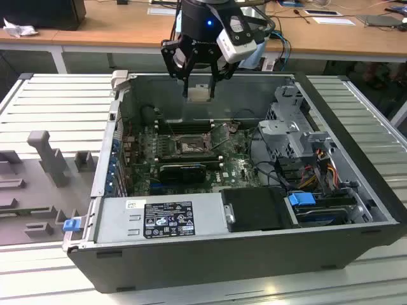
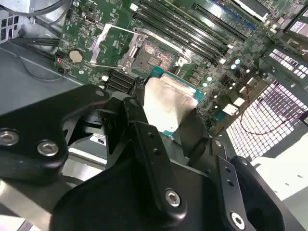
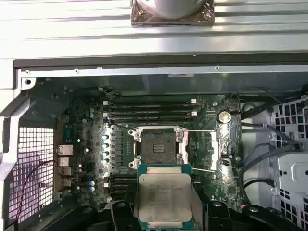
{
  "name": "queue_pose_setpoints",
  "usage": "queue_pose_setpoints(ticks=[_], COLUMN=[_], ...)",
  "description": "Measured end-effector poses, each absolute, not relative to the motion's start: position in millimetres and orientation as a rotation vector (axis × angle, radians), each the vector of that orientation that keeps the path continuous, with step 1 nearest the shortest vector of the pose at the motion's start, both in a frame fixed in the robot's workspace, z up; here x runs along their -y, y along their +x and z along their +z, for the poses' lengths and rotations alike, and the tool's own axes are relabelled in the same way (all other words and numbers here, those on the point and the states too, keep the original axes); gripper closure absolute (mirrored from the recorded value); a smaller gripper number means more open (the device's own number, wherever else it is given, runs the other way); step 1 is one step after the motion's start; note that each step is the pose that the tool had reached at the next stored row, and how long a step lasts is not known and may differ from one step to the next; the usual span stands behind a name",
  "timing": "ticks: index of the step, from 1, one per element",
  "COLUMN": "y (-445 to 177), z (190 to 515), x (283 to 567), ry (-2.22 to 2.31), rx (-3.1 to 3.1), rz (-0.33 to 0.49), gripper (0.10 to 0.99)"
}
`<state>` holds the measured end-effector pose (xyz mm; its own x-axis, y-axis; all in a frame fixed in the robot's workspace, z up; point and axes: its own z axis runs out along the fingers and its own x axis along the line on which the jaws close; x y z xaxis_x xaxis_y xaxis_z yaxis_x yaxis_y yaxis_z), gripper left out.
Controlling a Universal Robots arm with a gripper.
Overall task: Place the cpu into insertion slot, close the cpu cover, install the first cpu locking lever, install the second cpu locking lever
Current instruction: 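Place the cpu into insertion slot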
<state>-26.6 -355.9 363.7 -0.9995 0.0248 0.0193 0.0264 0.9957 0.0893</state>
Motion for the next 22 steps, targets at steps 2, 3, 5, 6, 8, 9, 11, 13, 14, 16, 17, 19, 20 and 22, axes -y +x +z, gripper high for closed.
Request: queue_pose_setpoints(ticks=[2,3,5,6,8,9,11,13,14,16,17,19,20,22], y=[-26.5,-26.5,-26.5,-26.6,-26.5,-26.6,-26.5,-26.6,-26.6,-26.6,-26.5,-26.5,-26.5,-26.6], z=[363.6,363.7,363.7,363.6,363.5,363.4,363.0,362.1,361.7,361.4,361.3,361.3,361.3,361.3], x=[355.8,355.8,355.8,355.8,355.8,355.8,355.9,356.0,356.0,356.0,356.0,356.0,356.0,356.0], ry=[-0.046,-0.074,-0.135,-0.159,-0.259,-0.282,-0.32,-0.321,-0.321,-0.324,-0.335,-0.367,-0.388,-0.423], rx=[3.12,3.12,3.12,3.12,3.116,3.114,3.112,3.111,3.111,3.111,3.11,3.108,3.105,3.102], rz=[-0.14,-0.14,-0.141,-0.141,-0.142,-0.142,-0.142,-0.142,-0.142,-0.142,-0.142,-0.143,-0.143,-0.143], gripper=[0.561,0.561,0.561,0.561,0.561,0.561,0.561,0.561,0.561,0.561,0.561,0.561,0.561,0.561])
